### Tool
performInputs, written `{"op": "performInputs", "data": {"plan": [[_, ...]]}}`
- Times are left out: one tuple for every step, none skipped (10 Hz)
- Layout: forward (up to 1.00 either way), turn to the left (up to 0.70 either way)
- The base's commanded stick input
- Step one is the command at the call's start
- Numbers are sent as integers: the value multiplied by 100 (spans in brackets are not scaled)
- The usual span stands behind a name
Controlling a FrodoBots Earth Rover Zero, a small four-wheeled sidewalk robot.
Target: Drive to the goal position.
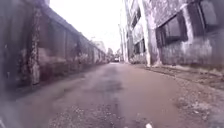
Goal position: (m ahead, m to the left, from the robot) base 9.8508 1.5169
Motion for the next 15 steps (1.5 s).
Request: {"op": "performInputs", "data": {"plan": [[60,0],[60,0],[60,0],[60,0],[60,0],[60,-2],[60,-3],[60,-3],[60,-3],[60,-3],[60,-5],[60,-11],[60,-14],[60,-15],[60,-15]]}}
